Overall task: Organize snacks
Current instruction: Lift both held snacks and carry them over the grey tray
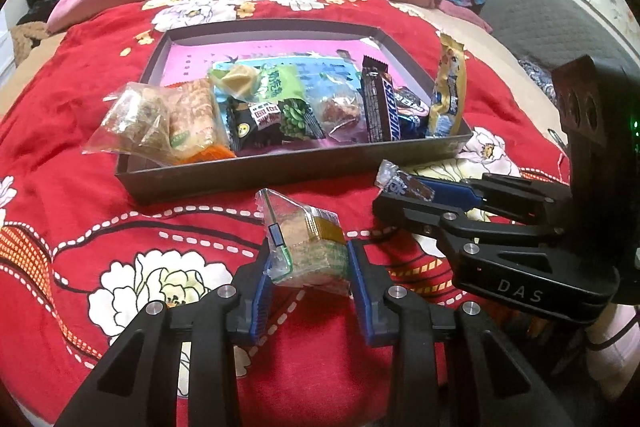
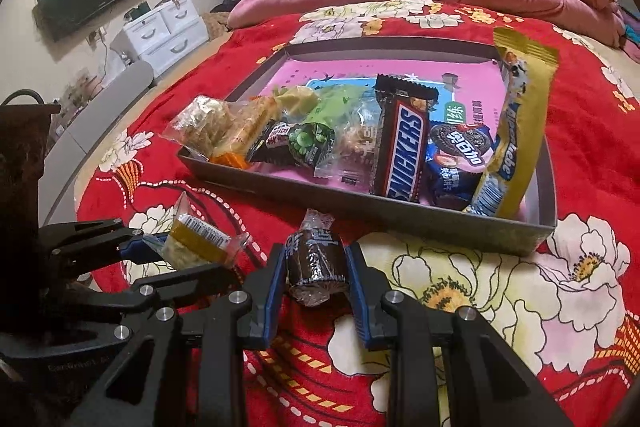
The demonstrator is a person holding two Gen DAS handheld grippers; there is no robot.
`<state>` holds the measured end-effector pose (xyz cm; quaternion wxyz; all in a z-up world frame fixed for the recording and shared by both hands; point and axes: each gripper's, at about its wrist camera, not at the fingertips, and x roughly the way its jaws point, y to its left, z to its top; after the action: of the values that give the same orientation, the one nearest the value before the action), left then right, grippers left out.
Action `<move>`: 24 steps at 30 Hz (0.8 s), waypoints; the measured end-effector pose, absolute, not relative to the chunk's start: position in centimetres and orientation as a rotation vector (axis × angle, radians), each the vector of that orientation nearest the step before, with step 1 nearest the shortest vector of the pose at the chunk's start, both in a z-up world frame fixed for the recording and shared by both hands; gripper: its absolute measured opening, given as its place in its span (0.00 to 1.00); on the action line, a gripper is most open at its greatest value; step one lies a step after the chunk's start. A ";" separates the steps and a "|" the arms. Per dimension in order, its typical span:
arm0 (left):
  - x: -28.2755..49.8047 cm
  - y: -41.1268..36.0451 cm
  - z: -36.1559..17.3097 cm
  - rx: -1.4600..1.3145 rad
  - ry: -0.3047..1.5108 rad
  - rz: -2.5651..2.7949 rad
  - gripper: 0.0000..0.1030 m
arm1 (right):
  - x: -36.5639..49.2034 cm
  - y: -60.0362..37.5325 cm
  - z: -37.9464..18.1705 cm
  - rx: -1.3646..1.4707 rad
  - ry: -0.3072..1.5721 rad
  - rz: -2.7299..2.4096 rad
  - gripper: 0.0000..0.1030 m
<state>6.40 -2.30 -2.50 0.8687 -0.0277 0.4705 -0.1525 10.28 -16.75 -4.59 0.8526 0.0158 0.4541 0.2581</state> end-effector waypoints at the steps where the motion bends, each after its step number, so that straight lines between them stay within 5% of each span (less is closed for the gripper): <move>1: 6.4 -2.2 -2.4 -0.062 0.982 -0.316 0.35 | 10.2 -16.8 -4.5 0.034 0.954 0.542 0.29; 24: 6.4 -2.0 0.0 -0.063 0.842 -0.301 0.35 | 9.8 -18.8 -1.7 0.093 0.815 0.503 0.29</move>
<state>6.45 -1.96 0.02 0.9013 -0.0302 0.4070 -0.1455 9.77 -18.78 -1.73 0.8864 0.0446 0.3919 0.2421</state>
